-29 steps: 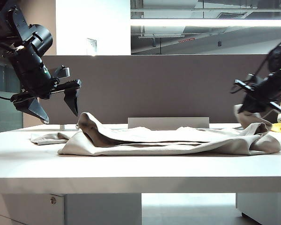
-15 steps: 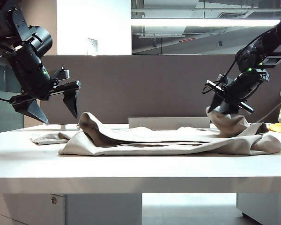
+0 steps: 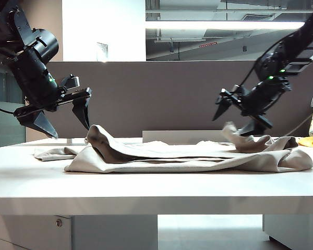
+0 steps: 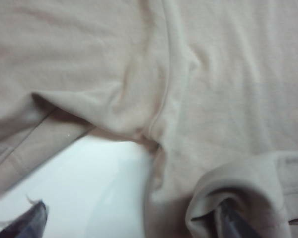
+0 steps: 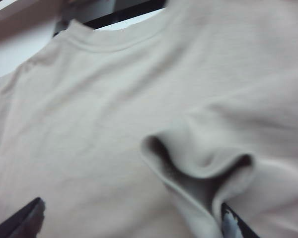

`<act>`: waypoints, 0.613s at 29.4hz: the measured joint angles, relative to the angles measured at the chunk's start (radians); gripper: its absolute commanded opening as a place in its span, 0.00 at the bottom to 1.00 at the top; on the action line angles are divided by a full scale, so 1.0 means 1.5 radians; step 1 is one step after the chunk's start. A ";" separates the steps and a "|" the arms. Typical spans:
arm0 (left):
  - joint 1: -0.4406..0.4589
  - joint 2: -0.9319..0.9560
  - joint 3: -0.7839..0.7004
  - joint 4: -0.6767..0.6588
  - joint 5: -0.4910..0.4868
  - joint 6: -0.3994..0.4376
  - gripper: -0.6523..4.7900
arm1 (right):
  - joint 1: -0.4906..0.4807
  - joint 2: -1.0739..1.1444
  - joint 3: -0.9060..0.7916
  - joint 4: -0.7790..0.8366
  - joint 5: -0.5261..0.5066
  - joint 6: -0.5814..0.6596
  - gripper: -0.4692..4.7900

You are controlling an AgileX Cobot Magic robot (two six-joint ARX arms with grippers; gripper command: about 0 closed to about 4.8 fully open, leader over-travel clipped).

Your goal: Fold the bottom side of the T-shirt horizontally towards the center, about one-third of the way, then fold the sleeve back towards the center, creating a straight line along the edge of the T-shirt, and finally fold the bottom of the T-shirt up towards the top, creating a neat rectangle.

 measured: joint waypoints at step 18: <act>0.000 0.000 0.000 -0.001 0.000 0.000 0.96 | 0.042 -0.001 0.107 -0.163 0.291 -0.200 1.00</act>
